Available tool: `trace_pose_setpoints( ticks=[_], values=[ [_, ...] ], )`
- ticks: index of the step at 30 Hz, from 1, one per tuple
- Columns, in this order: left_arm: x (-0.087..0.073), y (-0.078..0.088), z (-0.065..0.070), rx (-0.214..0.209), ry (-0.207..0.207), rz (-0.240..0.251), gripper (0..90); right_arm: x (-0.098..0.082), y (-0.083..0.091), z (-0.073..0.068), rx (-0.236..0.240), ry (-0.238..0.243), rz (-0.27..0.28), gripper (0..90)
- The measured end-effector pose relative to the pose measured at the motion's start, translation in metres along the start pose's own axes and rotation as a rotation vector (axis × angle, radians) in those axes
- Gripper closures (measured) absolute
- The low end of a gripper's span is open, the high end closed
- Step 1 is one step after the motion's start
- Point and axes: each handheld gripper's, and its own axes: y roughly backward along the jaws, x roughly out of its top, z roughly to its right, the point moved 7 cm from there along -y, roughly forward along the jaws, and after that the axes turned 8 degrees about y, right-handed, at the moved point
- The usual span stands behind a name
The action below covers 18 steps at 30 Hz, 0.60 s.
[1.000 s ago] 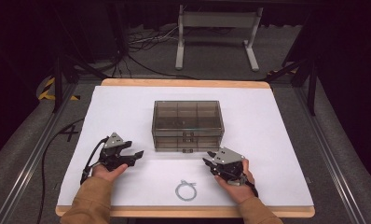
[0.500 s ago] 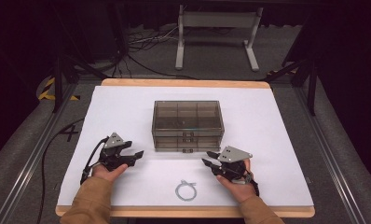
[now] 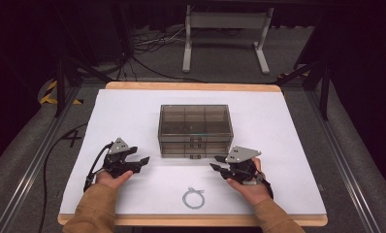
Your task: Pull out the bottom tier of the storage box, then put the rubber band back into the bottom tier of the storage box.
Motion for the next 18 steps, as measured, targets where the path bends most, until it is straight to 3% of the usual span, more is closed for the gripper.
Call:
trace_pose_setpoints(
  ticks=[9, 18],
  values=[
    [0.000, 0.000, 0.000, -0.002, -0.001, -0.001, 33.7, 0.012, 0.000, 0.009, 0.006, 0.053, -0.067, 66.2],
    [-0.001, 0.001, 0.001, -0.002, 0.001, -0.007, 33.7, 0.017, -0.011, 0.018, 0.014, 0.101, -0.134, 65.5]
  ],
)
